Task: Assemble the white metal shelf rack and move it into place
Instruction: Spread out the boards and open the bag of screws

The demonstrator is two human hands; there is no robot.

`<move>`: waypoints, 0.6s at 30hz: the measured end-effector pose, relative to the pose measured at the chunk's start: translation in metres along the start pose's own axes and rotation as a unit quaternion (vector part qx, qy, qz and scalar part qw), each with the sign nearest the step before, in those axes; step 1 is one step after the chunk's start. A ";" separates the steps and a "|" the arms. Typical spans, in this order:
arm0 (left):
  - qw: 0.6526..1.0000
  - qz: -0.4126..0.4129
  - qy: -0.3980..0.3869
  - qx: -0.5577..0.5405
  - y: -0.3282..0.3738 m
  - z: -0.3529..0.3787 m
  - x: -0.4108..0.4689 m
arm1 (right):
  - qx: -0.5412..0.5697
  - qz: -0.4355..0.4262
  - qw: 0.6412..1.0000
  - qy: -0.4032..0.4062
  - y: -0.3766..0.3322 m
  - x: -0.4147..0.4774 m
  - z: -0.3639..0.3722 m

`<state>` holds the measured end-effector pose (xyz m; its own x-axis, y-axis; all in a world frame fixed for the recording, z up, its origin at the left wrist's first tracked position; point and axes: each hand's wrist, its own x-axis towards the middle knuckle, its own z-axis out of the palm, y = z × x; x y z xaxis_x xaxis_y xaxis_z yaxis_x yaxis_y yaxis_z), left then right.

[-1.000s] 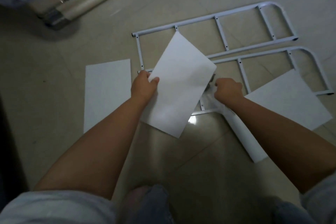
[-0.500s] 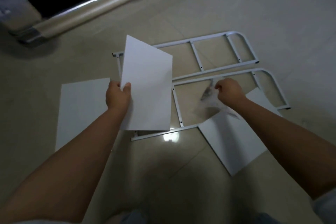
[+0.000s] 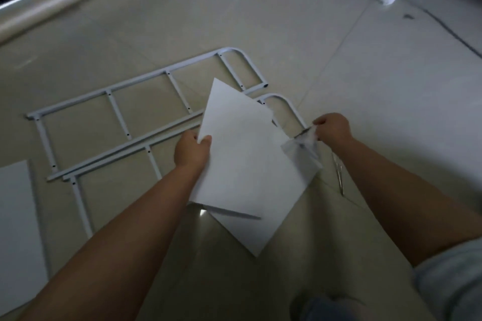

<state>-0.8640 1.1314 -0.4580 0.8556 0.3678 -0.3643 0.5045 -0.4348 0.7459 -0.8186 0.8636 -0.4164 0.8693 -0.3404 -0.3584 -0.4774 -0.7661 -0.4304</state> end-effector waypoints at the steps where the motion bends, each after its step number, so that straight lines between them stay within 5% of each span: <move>1: 1.000 0.011 -0.011 0.015 0.001 0.007 0.000 | 0.068 0.037 0.997 -0.029 0.006 0.004 -0.004; 5: 0.995 0.028 -0.044 0.084 0.001 0.017 0.000 | 0.188 0.049 0.976 -0.095 0.022 0.004 0.005; 8: 0.986 0.004 -0.049 0.160 -0.010 0.017 0.001 | -0.060 -0.101 0.986 -0.119 0.027 -0.001 0.019; 11: 0.982 -0.056 -0.061 0.169 -0.024 0.019 -0.002 | -0.231 -0.215 0.943 -0.111 0.031 -0.006 0.031; 15: 0.974 -0.008 -0.059 0.219 -0.021 0.021 -0.009 | -0.167 -0.238 0.955 -0.050 0.016 -0.003 0.028; 18: 0.979 0.108 -0.072 0.155 0.002 0.024 -0.021 | -0.108 -0.199 0.968 -0.107 -0.001 -0.008 0.022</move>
<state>-0.8785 1.1035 -0.4623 0.9425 0.1293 -0.3081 0.3015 -0.7266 0.6174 -0.8282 0.8794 -0.4314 0.9217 0.1073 -0.3728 -0.0528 -0.9174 -0.3945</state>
